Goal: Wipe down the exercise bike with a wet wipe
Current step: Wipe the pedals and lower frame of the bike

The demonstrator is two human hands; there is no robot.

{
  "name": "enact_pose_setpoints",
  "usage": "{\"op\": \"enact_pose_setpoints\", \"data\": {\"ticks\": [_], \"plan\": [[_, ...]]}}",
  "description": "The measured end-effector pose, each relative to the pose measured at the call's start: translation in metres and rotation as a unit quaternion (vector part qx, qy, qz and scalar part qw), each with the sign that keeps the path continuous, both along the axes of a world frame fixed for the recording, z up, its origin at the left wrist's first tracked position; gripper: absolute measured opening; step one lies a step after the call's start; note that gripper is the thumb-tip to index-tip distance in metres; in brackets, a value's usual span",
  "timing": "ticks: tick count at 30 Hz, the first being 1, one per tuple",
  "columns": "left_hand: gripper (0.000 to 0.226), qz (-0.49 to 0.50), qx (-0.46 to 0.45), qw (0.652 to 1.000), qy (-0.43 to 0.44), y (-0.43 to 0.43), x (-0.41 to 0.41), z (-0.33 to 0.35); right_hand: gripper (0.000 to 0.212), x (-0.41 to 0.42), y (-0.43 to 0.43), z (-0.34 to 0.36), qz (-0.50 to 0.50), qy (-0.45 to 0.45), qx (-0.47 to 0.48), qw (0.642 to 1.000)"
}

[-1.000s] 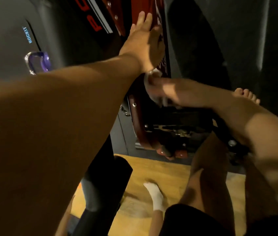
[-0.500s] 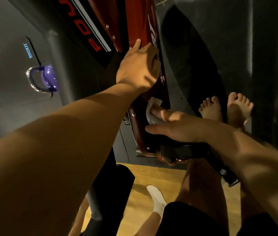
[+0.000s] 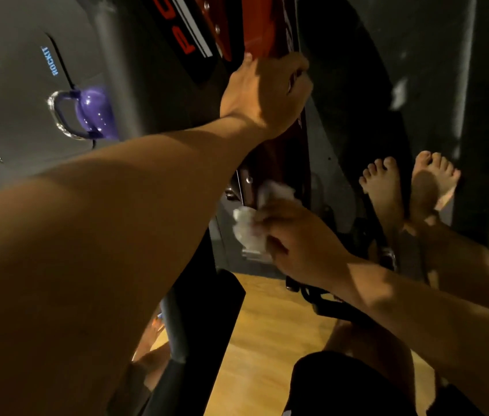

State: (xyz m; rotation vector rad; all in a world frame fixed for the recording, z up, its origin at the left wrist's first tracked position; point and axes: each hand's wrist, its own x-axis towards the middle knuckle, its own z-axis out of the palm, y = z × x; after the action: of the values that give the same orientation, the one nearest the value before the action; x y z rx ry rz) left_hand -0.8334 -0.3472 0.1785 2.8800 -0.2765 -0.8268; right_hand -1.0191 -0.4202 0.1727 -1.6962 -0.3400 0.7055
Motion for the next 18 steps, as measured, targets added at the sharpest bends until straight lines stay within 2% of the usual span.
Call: {"op": "enact_pose_setpoints", "data": {"ticks": [2,6,7,9,11,12,15,16,18], "plan": [[0.036,0.01,-0.013,1.0,0.017,0.001,0.001,-0.003,0.005,-0.008,-0.011,-0.012,-0.069,0.03,0.005,0.997],[0.042,-0.004,-0.008,1.0,0.014,0.002,0.0,-0.007,0.01,-0.013,-0.016,-0.01,-0.115,0.048,0.008,0.992],[0.042,-0.012,0.002,1.0,0.015,0.004,0.0,-0.009,0.016,-0.009,-0.012,-0.009,-0.155,0.052,0.013,0.986],[0.042,-0.029,0.004,1.0,0.011,0.003,-0.001,-0.009,0.021,0.018,-0.009,-0.012,-0.265,0.108,0.007,0.958],[0.042,-0.044,0.003,0.999,0.011,0.002,-0.001,-0.01,0.016,0.054,-0.004,-0.021,-0.349,0.21,0.004,0.913],[0.042,-0.044,0.004,0.999,0.011,0.002,-0.001,-0.011,0.017,0.064,0.001,-0.027,-0.353,0.251,0.005,0.901],[0.046,-0.054,0.005,0.999,0.003,0.004,0.002,-0.014,0.041,0.035,0.03,-0.041,-0.258,0.242,-0.091,0.931],[0.049,-0.07,0.016,0.997,0.01,0.005,0.004,-0.015,0.045,0.021,0.035,-0.038,-0.244,0.252,-0.093,0.932],[0.05,-0.107,0.038,0.993,0.022,0.005,0.008,-0.018,0.042,0.013,0.042,-0.036,-0.242,0.326,-0.051,0.912]]}}
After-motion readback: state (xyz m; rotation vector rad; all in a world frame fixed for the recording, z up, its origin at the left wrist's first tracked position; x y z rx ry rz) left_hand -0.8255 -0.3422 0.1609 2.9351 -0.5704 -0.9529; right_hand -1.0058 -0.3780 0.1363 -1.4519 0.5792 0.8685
